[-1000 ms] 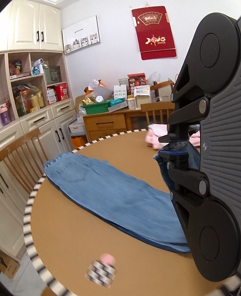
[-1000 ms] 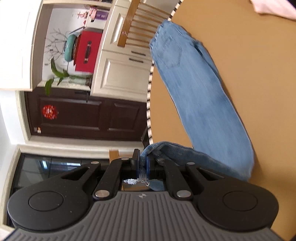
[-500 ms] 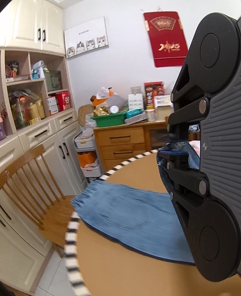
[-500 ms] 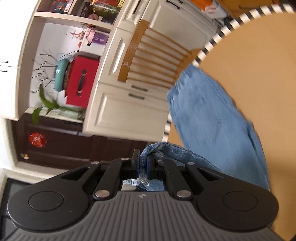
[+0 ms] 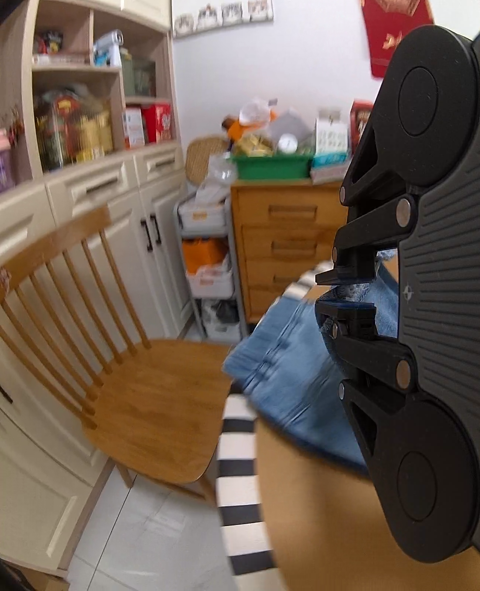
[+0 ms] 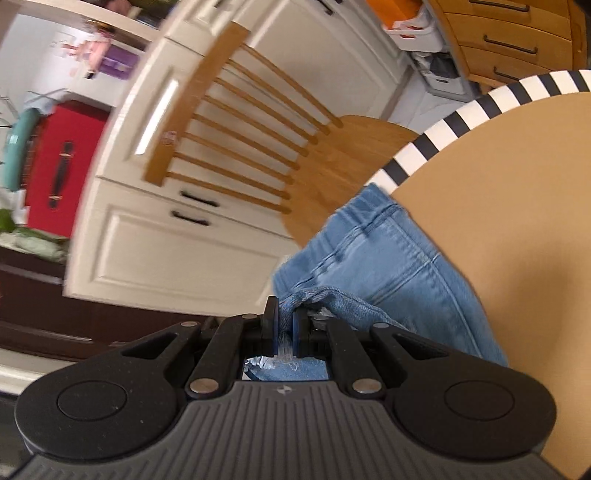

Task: Fold clothes
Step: 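Lay the held hems down onto the waistband end with both grippers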

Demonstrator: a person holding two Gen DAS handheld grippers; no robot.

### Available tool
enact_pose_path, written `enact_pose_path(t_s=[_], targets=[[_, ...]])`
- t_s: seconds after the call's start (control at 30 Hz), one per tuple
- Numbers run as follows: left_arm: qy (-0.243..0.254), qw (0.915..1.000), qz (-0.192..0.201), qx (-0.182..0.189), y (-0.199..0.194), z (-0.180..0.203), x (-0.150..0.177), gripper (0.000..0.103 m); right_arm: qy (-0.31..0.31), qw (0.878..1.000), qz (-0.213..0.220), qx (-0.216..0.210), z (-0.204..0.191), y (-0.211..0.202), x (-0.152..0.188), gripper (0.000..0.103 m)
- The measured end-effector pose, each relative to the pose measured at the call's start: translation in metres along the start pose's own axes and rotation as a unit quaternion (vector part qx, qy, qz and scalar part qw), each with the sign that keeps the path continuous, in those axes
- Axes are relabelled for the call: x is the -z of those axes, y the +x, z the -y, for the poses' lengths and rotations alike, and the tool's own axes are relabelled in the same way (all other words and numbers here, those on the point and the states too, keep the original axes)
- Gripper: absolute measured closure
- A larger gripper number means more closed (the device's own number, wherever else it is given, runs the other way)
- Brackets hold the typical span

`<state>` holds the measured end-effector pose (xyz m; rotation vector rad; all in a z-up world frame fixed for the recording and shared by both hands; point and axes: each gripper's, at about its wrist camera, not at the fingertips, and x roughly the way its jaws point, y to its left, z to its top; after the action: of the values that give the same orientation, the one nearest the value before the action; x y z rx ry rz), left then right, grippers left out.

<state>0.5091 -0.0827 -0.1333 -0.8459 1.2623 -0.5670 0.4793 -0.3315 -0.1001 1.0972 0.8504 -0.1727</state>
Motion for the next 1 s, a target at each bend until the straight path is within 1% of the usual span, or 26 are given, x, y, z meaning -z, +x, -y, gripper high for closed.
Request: enact_pose_path(t_s=[0.1,0.13,0.17,0.2,0.23,0.27,0.3,0.37,0.4,0.43,0.47,0.5,0.57,0.6,0.67,0.7,0.8,0.87,0.9,0.93,1.0], targets=[[-0.005,0.9999,0.0,-0.014,0.026,-0.017,-0.013,0.094,0.01,1.0,0.005,0.012,0.01,0.024,-0.004,0.092],[-0.007,0.9998,0.003,-0.017,0.033,-0.022,-0.018,0.089,0.011,1.0,0.009,0.012,0.013,0.025,-0.005,0.088],[-0.009,0.9997,0.007,-0.021,0.04,-0.026,-0.022,0.084,0.013,1.0,0.013,0.011,0.015,0.027,-0.007,0.079],[-0.009,0.9995,0.012,-0.027,0.046,-0.03,-0.026,0.07,0.014,1.0,0.017,0.01,0.018,0.029,-0.008,0.072],[-0.01,0.9993,0.018,-0.032,0.05,-0.034,-0.029,0.064,0.016,1.0,0.021,0.009,0.021,0.03,-0.009,0.06],[-0.011,0.999,0.024,-0.036,0.053,-0.038,-0.032,0.064,0.018,0.999,0.025,0.008,0.024,0.032,-0.011,0.057],[-0.012,0.9987,0.03,-0.04,0.056,-0.042,-0.034,0.064,0.019,0.999,0.029,0.008,0.027,0.033,-0.012,0.057],[-0.026,0.9981,0.044,-0.033,0.055,-0.051,-0.038,0.064,0.022,0.999,0.037,0.006,0.033,0.036,-0.014,0.057],[-0.034,0.9976,0.056,-0.02,0.049,-0.055,-0.039,0.064,0.024,0.999,0.041,0.005,0.035,0.038,-0.016,0.057],[-0.028,0.9971,0.07,-0.009,0.039,-0.058,-0.038,0.064,0.026,0.999,0.045,0.005,0.038,0.04,-0.017,0.054],[-0.016,0.9963,0.084,0.001,0.028,-0.06,-0.037,0.064,0.02,0.999,0.05,0.003,0.041,0.039,-0.018,0.049],[-0.005,0.9951,0.098,0.01,0.017,-0.063,-0.037,0.064,-0.016,0.998,0.056,-0.004,0.041,0.03,-0.015,0.048],[0.047,0.9938,0.1,0.012,0.0,-0.065,-0.028,0.062,-0.087,0.994,0.068,-0.016,0.041,0.013,-0.011,0.049],[0.075,0.9931,0.088,0.019,-0.004,-0.066,-0.021,0.062,-0.121,0.99,0.07,-0.02,0.042,0.007,-0.007,0.049],[0.101,0.9924,0.057,0.043,-0.005,-0.071,-0.002,0.061,-0.169,0.985,0.046,-0.007,0.045,0.013,0.008,0.056],[0.11,0.9917,0.047,0.047,-0.003,-0.072,0.008,0.06,-0.188,0.981,0.036,-0.001,0.048,0.016,0.015,0.056],[0.127,0.9901,0.033,0.05,0.011,-0.071,0.028,0.057,-0.182,0.983,0.031,-0.005,0.058,0.032,0.027,0.062],[0.131,0.9901,0.026,0.043,0.018,-0.069,0.034,0.056,-0.179,0.983,0.03,0.006,0.059,0.04,0.031,0.069],[0.135,0.9897,0.028,0.038,0.02,-0.067,0.036,0.056,-0.179,0.983,0.032,0.012,0.06,0.042,0.032,0.071],[0.139,0.9893,0.03,0.033,0.021,-0.065,0.037,0.056,-0.178,0.983,0.034,0.016,0.06,0.043,0.032,0.073],[0.147,0.9883,0.033,0.024,0.024,-0.061,0.04,0.056,-0.164,0.986,0.032,0.001,0.062,0.039,0.032,0.071]])
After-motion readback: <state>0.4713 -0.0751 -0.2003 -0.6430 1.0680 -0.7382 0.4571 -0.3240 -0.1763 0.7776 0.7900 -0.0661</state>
